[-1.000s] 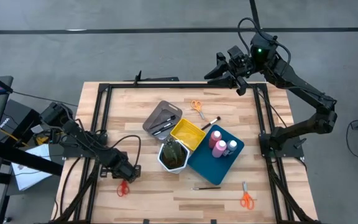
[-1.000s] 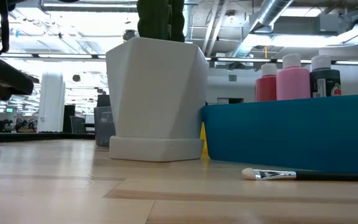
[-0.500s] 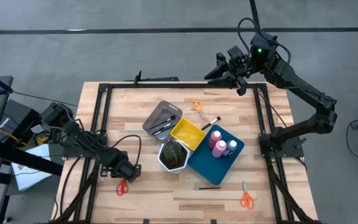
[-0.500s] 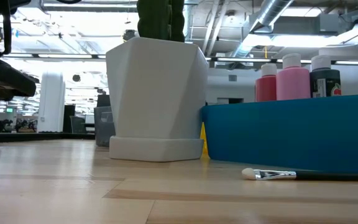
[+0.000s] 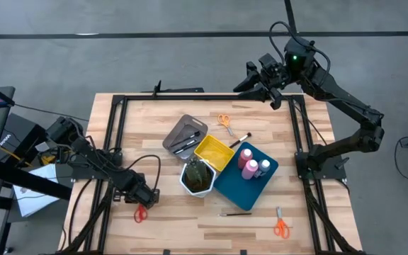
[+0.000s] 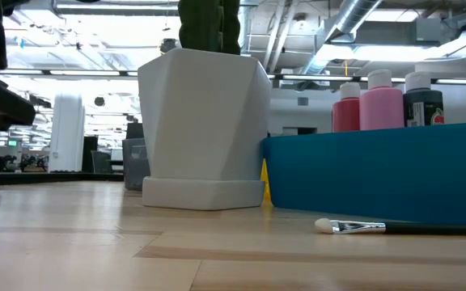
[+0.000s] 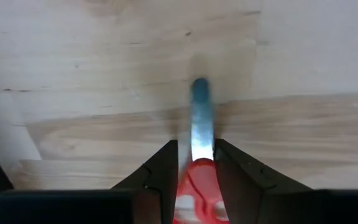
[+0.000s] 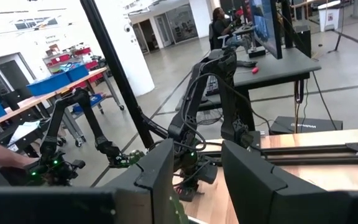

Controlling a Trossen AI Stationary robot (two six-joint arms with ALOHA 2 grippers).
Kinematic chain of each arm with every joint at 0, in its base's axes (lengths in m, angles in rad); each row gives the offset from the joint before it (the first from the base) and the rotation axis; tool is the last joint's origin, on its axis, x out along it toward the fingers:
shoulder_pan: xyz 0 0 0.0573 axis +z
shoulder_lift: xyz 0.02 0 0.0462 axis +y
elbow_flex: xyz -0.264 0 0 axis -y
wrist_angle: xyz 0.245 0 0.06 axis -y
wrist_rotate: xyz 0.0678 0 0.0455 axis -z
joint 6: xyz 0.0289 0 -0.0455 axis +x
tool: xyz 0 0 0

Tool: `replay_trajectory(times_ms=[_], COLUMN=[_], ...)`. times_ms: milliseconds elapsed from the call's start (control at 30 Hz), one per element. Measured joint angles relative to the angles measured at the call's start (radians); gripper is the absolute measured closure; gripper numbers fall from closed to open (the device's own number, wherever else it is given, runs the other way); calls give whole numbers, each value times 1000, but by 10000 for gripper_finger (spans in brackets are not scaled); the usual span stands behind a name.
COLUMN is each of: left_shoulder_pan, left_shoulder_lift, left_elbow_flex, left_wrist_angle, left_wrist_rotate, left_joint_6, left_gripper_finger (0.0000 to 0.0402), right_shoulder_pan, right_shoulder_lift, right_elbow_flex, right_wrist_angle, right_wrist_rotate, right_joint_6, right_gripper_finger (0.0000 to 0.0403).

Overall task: Pick & Place Paint Supplies
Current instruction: Put the red scissors into the yellow bin

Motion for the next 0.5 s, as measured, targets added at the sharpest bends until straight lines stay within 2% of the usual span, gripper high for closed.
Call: replay_trajectory(times_ms=[233,500], left_shoulder_pan=[0,3], left_shoulder_lift=[19,32], left_elbow_flex=[-1,0], left_wrist_angle=[14,37], left_wrist_rotate=[5,15], left_joint_6=[-20,-22], left_gripper_finger=[316,367], right_shoulder_pan=[0,0], right_shoulder_lift=[0,0], right_elbow_flex=[0,0], right_wrist_angle=[-1,-1], right_wrist_rotate=[0,0], right_joint_6=[0,0], right_gripper_finger=[271,271])
